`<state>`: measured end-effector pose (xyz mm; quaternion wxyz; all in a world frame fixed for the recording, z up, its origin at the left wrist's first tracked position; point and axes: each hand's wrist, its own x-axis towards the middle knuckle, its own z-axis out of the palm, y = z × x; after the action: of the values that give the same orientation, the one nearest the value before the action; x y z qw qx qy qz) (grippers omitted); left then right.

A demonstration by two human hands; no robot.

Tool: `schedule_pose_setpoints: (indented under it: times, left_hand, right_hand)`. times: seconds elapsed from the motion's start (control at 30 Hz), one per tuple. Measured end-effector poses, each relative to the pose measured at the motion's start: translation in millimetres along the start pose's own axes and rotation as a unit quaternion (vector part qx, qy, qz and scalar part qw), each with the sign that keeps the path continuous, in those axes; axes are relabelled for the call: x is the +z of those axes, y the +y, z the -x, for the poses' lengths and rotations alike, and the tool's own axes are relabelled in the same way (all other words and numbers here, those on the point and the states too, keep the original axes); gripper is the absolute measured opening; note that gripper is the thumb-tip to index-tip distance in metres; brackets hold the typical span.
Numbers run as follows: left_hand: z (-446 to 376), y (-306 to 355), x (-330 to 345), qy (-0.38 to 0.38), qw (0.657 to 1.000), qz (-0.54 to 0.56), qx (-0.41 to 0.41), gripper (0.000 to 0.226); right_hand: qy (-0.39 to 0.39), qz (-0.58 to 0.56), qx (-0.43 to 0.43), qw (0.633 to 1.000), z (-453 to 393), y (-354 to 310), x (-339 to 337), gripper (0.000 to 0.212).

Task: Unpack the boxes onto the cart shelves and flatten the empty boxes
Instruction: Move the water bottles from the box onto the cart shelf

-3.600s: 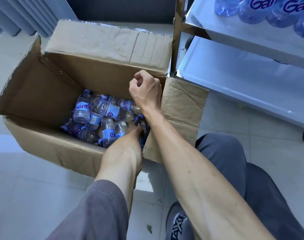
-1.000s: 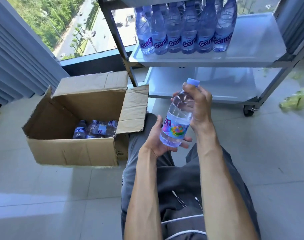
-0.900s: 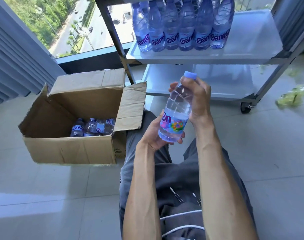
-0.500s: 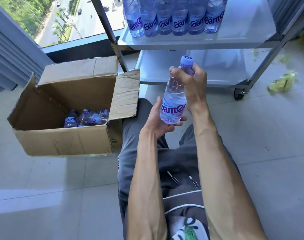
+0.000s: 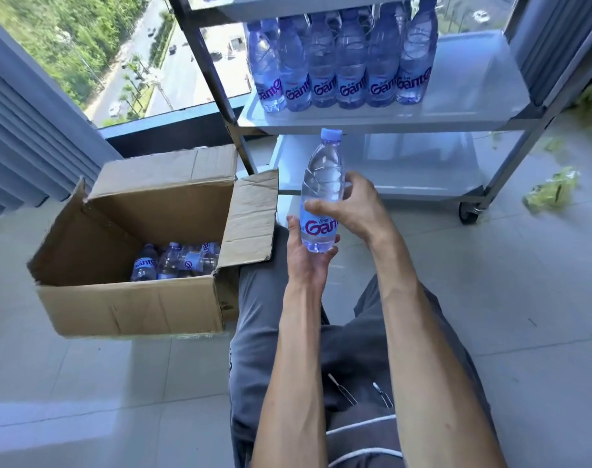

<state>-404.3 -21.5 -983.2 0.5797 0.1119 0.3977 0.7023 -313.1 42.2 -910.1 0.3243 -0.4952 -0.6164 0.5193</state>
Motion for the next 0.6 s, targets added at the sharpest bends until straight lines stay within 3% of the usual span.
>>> schedule_pose_setpoints:
  times: [0.1,0.2,0.3,0.4,0.6]
  left_hand:
    - [-10,-7,3,0.014,0.999,-0.009,0.029,0.056]
    - [-31,-10,11,0.035,0.999,-0.025,-0.003,0.046]
    - [-74,1,33,0.158,0.978,-0.134,0.013,0.020]
    - [-123,22,71,0.251,0.931,-0.245,0.102,0.041]
    - [-211,36,149,0.227,0.877,-0.378,0.190,0.073]
  right_hand:
    - [0.034,-0.041,0.002,0.999,-4,6,13,0.062]
    - [0.123,-0.058,-0.012,0.991,-19,16,15,0.051]
    - [0.212,-0.088,-0.013,0.973,-51,24,3,0.052]
    - [0.294,-0.104,-0.016,0.950,-92,25,-17,0.058]
    - [0.376,-0.089,-0.052,0.921,-173,6,-54,0.071]
